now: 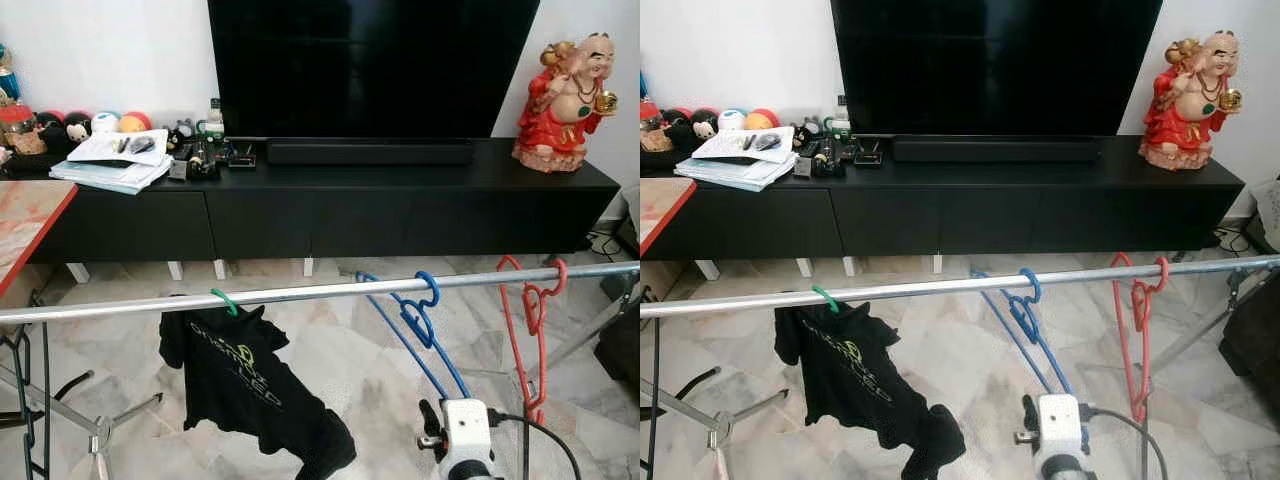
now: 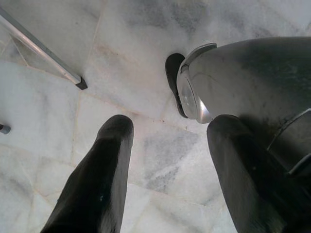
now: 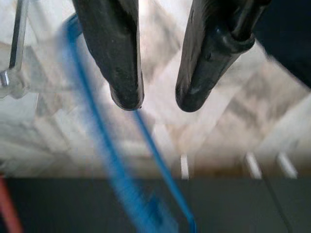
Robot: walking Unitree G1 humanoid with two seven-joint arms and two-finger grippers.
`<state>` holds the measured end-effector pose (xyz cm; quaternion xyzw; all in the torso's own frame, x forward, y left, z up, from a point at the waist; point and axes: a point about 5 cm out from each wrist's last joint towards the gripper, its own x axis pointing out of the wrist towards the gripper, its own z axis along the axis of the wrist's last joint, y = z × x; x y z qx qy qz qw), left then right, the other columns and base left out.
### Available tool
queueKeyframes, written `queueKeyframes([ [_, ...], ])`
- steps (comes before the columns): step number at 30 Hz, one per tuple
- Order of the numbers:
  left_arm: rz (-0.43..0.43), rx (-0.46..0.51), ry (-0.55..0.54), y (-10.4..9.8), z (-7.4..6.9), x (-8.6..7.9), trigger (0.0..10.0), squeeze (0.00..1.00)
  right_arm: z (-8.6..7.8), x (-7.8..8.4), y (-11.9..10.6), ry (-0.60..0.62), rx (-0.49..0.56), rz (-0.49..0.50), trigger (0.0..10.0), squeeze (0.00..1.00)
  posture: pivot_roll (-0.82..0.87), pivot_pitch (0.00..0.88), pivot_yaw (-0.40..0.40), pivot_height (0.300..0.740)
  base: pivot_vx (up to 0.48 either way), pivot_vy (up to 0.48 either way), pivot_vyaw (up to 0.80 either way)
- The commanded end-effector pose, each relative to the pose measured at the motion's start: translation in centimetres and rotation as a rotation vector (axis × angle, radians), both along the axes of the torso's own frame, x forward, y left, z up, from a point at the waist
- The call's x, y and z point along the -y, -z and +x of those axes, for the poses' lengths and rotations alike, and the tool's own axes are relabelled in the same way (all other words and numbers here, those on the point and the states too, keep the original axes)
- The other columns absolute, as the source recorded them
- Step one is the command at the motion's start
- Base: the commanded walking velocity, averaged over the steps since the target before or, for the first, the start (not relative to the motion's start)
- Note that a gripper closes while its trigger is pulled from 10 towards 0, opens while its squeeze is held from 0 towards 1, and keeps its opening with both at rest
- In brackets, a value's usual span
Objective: Hang hanger
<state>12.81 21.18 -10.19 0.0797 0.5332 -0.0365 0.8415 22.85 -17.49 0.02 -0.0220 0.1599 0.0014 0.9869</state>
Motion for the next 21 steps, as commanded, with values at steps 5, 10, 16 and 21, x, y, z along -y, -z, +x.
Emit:
queueKeyframes([
  [5, 0.004, -0.016, 0.026, 0.2, -0.5, 0.1, 10.0, 0.00, -1.1, 0.1, -1.9, -0.019, 0.060, 0.012, 10.0, 0.00, 0.14, 0.000, -0.036, 0.740, 0.000, 0.000, 0.00],
  [10, 0.004, -0.016, 0.030, 0.2, -0.5, 0.1, 10.0, 0.00, -2.1, 0.2, 0.2, -0.028, -0.053, -0.005, 10.0, 0.00, 0.14, 0.000, -0.036, 0.740, 0.000, 0.000, 0.00],
  [16, 0.009, -0.018, 0.042, 0.2, -0.5, 0.1, 10.0, 0.00, -2.7, -0.9, 3.3, -0.125, -0.309, -0.059, 10.0, 0.00, 0.13, 0.000, -0.034, 0.740, 0.000, 0.000, 0.00],
  [21, 0.011, -0.017, 0.044, 0.1, -0.4, 0.0, 10.0, 0.00, -3.0, -0.6, 5.9, -0.086, -0.453, -0.070, 10.0, 0.00, 0.13, 0.000, -0.036, 0.740, 0.000, 0.000, 0.00],
])
